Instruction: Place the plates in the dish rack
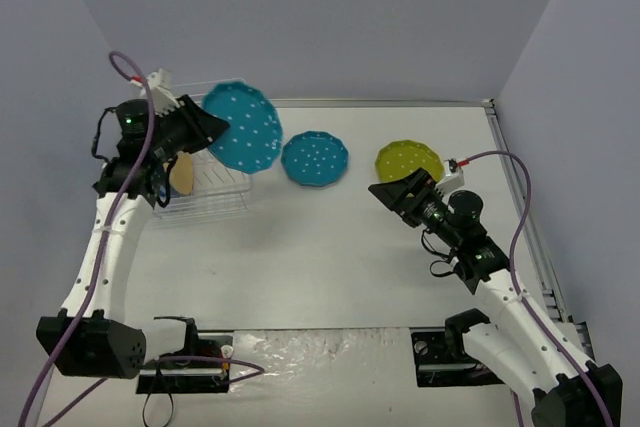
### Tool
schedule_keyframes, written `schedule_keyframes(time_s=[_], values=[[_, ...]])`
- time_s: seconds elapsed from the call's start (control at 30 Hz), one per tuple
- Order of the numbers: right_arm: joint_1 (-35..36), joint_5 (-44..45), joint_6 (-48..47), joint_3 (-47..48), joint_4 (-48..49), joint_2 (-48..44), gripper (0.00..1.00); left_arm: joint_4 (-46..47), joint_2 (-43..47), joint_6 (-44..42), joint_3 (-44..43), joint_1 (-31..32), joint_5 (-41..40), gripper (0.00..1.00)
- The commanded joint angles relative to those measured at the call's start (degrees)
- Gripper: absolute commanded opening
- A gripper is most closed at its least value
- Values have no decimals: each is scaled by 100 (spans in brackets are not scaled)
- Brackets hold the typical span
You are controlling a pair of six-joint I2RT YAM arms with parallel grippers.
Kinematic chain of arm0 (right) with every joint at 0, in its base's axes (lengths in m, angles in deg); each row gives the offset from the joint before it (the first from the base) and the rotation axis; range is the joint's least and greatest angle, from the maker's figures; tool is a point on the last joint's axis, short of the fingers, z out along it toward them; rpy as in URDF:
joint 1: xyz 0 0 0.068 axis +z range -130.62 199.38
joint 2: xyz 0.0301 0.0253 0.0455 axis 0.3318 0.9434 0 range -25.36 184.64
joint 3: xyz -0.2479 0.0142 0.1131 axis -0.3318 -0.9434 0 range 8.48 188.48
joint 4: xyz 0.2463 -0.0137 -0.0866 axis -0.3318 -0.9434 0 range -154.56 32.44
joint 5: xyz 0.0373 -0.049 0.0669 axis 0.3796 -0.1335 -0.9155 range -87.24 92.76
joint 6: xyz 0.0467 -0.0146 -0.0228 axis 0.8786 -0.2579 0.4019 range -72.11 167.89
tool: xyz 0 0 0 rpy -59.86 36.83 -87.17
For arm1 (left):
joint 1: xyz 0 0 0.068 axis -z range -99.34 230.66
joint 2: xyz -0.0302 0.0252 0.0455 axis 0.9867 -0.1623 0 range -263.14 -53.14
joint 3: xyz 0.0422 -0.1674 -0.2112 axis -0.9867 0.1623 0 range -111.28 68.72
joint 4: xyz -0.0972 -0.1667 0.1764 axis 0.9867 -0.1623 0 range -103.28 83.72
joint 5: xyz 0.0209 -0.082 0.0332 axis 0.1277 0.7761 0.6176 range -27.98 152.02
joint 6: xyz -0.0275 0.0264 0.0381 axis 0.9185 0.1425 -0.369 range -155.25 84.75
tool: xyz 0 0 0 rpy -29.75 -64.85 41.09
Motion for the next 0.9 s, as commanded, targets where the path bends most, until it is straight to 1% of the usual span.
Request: schedule_keyframes(time_s=[0.0,0.1,0.23,0.33,0.43,0.6,0.77,0.87], values=[[0,51,-217,121,208,75,86,-541,329,-1120,-1077,-431,-1095,0],[5,46,-321,221,158,196,86,-823,186,-1724,-1314,-743,-1660,0],[5,-1,-347,241,249,352,86,-536,84,-2581,-1324,-809,-2385,0],[5,-18,-369,238,284,465,86,-500,-139,-2968,-1376,-816,-2749,0],[5,-6,-339,162,407,508,86,-279,-285,-3115,-1270,-820,-3148,0],[5,-37,-314,39,614,666,85,279,-341,-3089,-998,-818,-3502,0],[5,-93,-237,-56,845,800,85,431,-615,-3294,-1059,-820,-3697,0],[5,-99,-238,-39,861,855,85,634,-703,-3353,-934,-812,-3717,0]])
